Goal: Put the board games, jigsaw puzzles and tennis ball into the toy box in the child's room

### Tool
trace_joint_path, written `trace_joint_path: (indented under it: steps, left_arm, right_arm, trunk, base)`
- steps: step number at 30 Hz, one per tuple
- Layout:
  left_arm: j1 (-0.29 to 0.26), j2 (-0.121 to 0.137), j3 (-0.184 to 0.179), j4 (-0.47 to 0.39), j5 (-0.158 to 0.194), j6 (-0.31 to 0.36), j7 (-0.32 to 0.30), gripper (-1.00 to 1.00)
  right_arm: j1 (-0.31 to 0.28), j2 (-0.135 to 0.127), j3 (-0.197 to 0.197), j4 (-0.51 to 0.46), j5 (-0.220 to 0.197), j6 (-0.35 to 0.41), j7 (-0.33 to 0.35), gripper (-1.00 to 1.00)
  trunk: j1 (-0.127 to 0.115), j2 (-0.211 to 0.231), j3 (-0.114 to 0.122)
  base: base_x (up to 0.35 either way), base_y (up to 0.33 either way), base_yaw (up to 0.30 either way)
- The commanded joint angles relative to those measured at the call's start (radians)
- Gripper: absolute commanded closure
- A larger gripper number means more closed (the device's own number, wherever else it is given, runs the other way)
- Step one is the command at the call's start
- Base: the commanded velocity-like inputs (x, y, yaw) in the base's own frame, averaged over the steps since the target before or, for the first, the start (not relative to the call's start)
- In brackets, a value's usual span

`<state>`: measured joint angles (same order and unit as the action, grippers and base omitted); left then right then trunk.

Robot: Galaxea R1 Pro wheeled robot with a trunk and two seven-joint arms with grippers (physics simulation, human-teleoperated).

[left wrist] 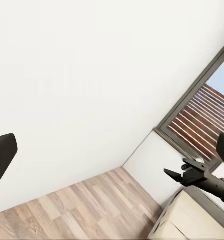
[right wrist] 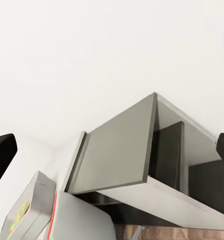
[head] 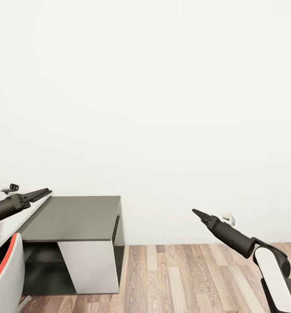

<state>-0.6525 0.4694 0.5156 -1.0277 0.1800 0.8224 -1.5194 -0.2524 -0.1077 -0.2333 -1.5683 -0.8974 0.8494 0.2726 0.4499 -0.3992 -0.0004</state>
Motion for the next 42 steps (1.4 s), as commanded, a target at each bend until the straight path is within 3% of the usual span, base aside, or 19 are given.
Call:
trace_joint_path:
  steps: [1, 15, 24, 27, 28, 32, 33, 35, 42]
  left_arm:
    - [0.000, 0.000, 0.000, 0.000, -0.001, 0.011, -0.004, -1.00]
    - [0.000, -0.002, -0.001, 0.002, -0.002, -0.002, -0.003, -1.00]
    - [0.004, -0.023, -0.019, 0.007, -0.022, -0.014, 0.015, -1.00]
    - [0.008, -0.042, -0.043, 0.009, -0.058, -0.015, 0.035, -1.00]
    - [0.010, -0.056, -0.058, 0.009, -0.090, -0.015, 0.050, -1.00]
    - [0.013, -0.083, -0.075, 0.013, -0.158, -0.016, 0.075, -1.00]
    - [0.015, -0.101, -0.079, 0.016, -0.193, -0.016, 0.083, -1.00]
    - [0.020, -0.118, -0.082, 0.018, -0.229, -0.017, 0.089, -1.00]
    - [0.081, -0.154, -0.086, 0.024, -0.388, -0.039, 0.102, -1.00]
  right_arm:
    - [-0.001, 0.000, -0.001, 0.001, 0.005, 0.005, 0.007, -1.00]
    - [-0.001, 0.006, 0.006, 0.001, 0.008, 0.003, 0.004, -1.00]
    - [-0.001, 0.010, 0.011, 0.016, 0.007, 0.005, -0.006, -1.00]
    - [-0.004, 0.007, 0.015, 0.045, 0.007, 0.009, -0.007, -1.00]
    - [-0.008, 0.003, 0.019, 0.073, 0.007, 0.011, -0.008, -1.00]
    - [-0.012, 0.000, 0.027, 0.123, 0.008, 0.014, -0.010, -1.00]
    - [-0.012, 0.000, 0.034, 0.144, 0.011, 0.014, -0.014, -1.00]
    - [-0.012, 0.000, 0.047, 0.168, 0.019, 0.015, -0.022, -1.00]
    - [-0.004, 0.010, 0.138, 0.237, 0.106, 0.007, -0.056, -1.00]
  trunk:
    - [0.000, -0.001, 0.001]
    - [0.000, -0.001, 0.005]
    - [0.000, -0.001, 0.005]
    - [0.000, -0.001, 0.005]
    - [0.000, -0.001, 0.005]
    - [0.000, -0.001, 0.005]
    - [0.000, -0.001, 0.005]
    - [0.000, -0.001, 0.005]
    - [0.000, -0.001, 0.005]
  base:
    - [-0.220, -0.166, -0.219]
    - [-0.116, -0.066, -0.057]
    - [-0.006, -0.002, -0.002]
    - [-0.001, 0.000, 0.000]
    - [0.000, 0.000, 0.000]
    - [0.000, 0.000, 0.000]
    - [0.000, 0.000, 0.000]
    - [0.000, 0.000, 0.000]
    - [-0.101, 0.000, 0.000]
